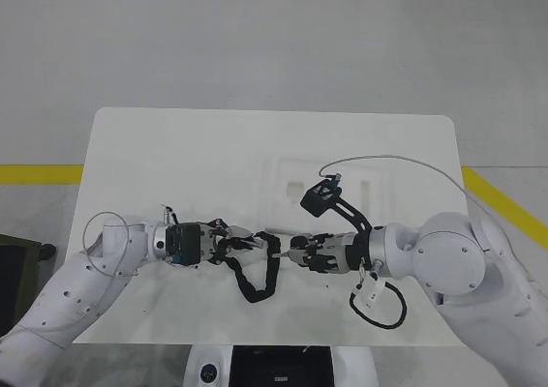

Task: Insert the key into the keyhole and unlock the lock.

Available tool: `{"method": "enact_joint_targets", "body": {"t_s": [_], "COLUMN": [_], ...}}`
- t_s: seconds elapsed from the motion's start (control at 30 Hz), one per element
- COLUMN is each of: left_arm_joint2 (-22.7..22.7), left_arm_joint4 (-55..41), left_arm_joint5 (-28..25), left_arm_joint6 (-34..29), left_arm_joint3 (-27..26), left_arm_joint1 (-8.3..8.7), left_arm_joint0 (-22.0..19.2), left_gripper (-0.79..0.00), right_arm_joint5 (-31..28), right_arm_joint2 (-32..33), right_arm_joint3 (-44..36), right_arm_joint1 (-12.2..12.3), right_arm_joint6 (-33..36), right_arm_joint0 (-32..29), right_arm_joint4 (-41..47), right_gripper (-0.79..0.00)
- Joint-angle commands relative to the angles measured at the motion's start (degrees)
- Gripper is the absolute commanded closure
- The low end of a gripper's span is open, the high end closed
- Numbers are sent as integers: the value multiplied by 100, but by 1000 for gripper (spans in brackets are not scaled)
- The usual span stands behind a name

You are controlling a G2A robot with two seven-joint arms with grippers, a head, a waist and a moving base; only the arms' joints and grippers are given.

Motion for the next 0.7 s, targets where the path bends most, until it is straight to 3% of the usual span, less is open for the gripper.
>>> {"method": "enact_joint_targets", "body": {"t_s": [0.0,0.2,0.67], "left_arm_joint2": [100,523,1222], "left_arm_joint4": [102,-18,-354], "left_arm_joint5": [236,885,1238], "left_arm_joint6": [458,1107,1460], "left_arm_joint3": [194,541,811], "left_arm_joint1": [-25,-55,57], "left_arm_joint0": [-40,-192,-634], "left_gripper": [0,0,0], "right_arm_joint5": [88,319,640], "right_arm_joint2": [13,-168,-467], "right_arm_joint3": [-36,-162,-139], "right_arm_joint1": [3,-8,-69], "right_arm_joint6": [-20,-133,-721], "right_arm_joint0": [-24,-62,-69], "right_arm_joint4": [49,-6,-129], "right_gripper": [0,0,0]}}
